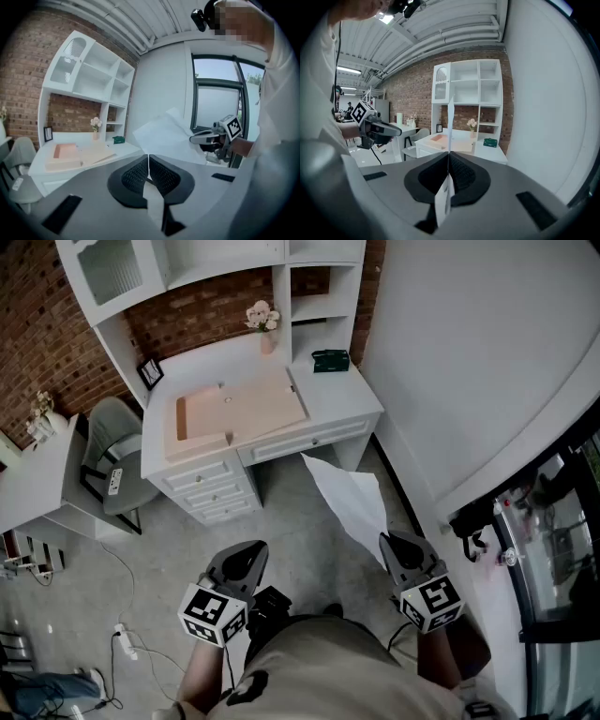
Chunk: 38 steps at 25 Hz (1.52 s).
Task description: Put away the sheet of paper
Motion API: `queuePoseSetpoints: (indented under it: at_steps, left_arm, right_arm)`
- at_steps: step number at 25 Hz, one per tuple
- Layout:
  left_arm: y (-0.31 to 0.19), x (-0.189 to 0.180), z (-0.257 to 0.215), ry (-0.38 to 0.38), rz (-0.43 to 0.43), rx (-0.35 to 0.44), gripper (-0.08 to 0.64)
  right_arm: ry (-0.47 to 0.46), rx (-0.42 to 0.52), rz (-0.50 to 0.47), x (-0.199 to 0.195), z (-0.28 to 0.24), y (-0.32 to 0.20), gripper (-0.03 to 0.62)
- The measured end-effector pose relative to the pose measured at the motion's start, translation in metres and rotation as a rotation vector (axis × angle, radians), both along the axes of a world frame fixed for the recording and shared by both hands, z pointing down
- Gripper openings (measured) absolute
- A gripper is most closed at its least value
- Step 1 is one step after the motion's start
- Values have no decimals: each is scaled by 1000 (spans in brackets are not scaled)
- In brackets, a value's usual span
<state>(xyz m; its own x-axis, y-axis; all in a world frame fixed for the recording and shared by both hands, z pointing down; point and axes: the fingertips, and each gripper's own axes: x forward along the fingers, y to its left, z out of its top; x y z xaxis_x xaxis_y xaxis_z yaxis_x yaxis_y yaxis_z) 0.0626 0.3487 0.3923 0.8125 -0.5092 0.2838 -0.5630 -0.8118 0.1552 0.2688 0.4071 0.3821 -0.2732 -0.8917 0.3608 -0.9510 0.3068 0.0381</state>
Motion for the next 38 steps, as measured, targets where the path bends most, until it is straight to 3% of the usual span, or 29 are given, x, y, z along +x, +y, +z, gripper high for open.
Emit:
queuePoseSetpoints:
  at_steps: [3,7,16,19,29,38]
  left_arm:
    - [-15,-14,0,-94,-34,70,20]
    - [-18,-24,-1,-158,-64,86,20]
    - [4,41,-12,-39,-23,63,20]
    - [9,52,-13,-46,-20,72,20]
    - [15,61,-4,-78,-90,47,20]
    - [20,64,1,-98,-118,29,18]
  right_arm:
    - [-1,10,-1,8,1,-2,28]
    - [-9,11,-11,18,2,-1,28]
    - [-57,24,-29,42,4,2,28]
    - [-68,21,-46,47,6,4,28]
    - [22,6,-110,60,17,3,28]
    - [25,15,-162,57,17,-3,28]
